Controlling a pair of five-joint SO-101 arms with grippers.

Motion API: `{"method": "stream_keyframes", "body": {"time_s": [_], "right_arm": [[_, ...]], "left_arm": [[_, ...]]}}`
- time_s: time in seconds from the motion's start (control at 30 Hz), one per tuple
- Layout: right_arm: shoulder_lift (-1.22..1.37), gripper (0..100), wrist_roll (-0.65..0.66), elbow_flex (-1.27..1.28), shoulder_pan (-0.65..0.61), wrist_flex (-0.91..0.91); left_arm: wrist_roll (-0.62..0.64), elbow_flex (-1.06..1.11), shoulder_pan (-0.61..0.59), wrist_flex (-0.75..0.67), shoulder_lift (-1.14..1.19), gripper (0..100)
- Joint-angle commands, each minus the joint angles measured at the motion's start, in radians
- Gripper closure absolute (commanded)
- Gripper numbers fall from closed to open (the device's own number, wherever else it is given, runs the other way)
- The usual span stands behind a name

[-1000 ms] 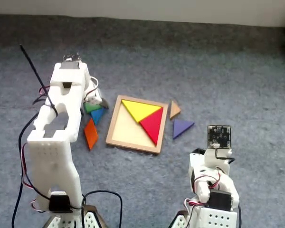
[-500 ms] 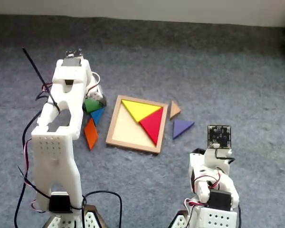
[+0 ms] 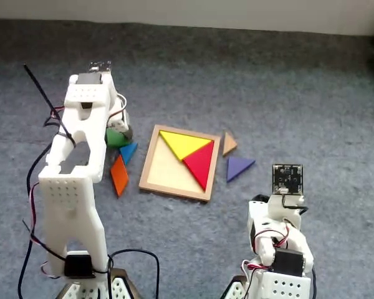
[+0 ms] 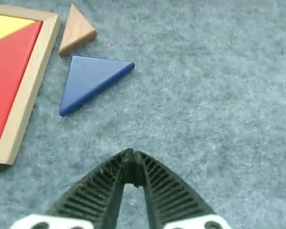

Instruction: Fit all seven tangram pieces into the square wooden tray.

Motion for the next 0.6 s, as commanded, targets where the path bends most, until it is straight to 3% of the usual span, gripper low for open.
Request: {"method": "stream_keyframes", "body": {"time_s": [0.0,0.4,0.57], "right_arm": [[-0.002,99.2,-0.006,0.137,0.008,-0.007],[-0.002,99.2,-0.006,0.137,0.012,-0.007],[-0.002,99.2,-0.006,0.137,0.012,-0.007]], "left_arm": [[-0.086,-0.025,0.047,0.063,-0.148,82],[-0.347,-0.019,0.282,0.259,-0.358,82],[-0.451,0.059,0.360,0.265,-0.358,82]]}}
